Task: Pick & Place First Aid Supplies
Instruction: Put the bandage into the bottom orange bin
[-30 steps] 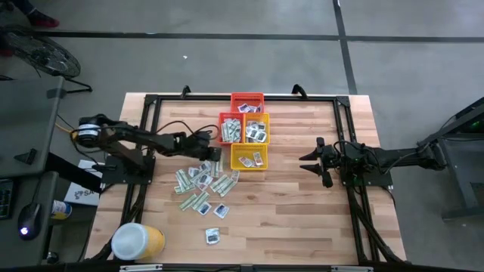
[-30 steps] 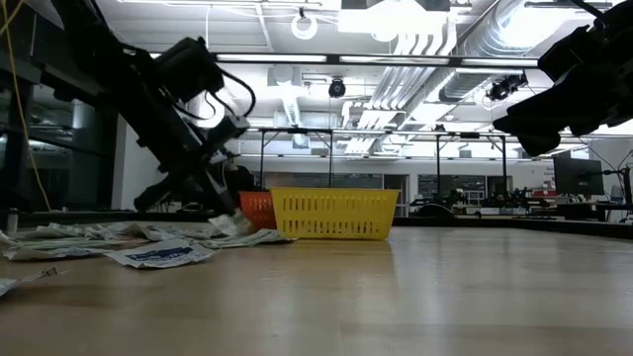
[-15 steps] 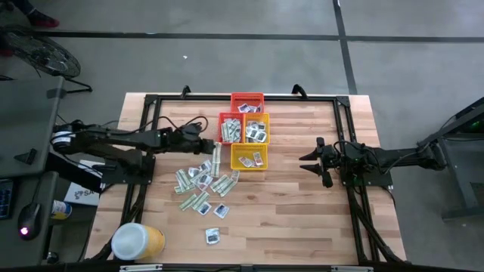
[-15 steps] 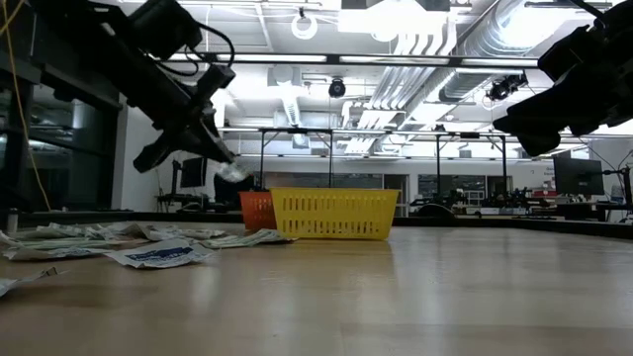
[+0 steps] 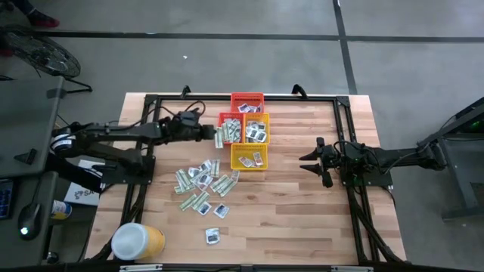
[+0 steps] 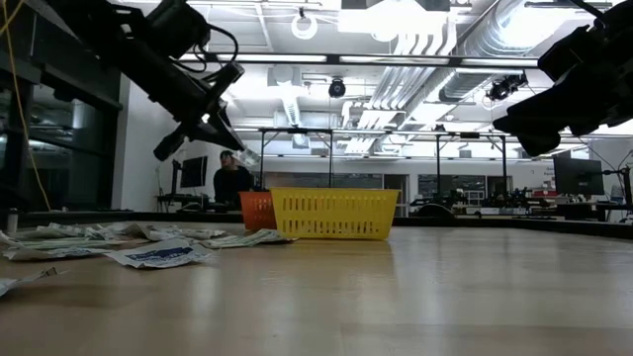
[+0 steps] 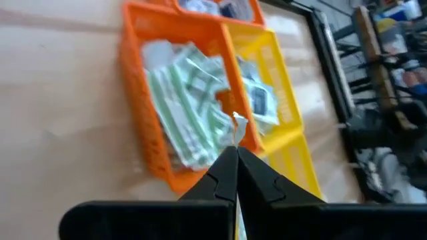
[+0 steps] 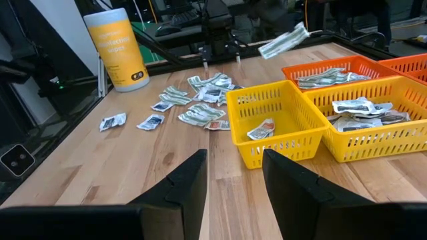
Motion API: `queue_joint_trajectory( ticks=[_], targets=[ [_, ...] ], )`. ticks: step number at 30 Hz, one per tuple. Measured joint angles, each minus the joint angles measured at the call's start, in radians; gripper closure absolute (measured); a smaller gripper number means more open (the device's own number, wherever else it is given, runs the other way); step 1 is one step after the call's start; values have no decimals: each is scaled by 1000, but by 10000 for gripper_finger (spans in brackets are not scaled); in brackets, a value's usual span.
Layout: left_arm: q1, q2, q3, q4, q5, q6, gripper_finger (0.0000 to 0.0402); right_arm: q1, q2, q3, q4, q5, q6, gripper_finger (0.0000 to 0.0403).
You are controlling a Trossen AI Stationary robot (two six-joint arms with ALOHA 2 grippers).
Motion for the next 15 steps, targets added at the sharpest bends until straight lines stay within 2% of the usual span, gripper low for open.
queue_joint_trajectory(
  ticks=[5, 15],
  targets=[
    [49, 56, 47, -29, 2, 40, 401, 0, 0, 0, 0, 0, 0, 263],
    [128, 254, 185, -30, 62, 108, 401, 0, 0, 0, 0, 0, 0, 263]
  ],
)
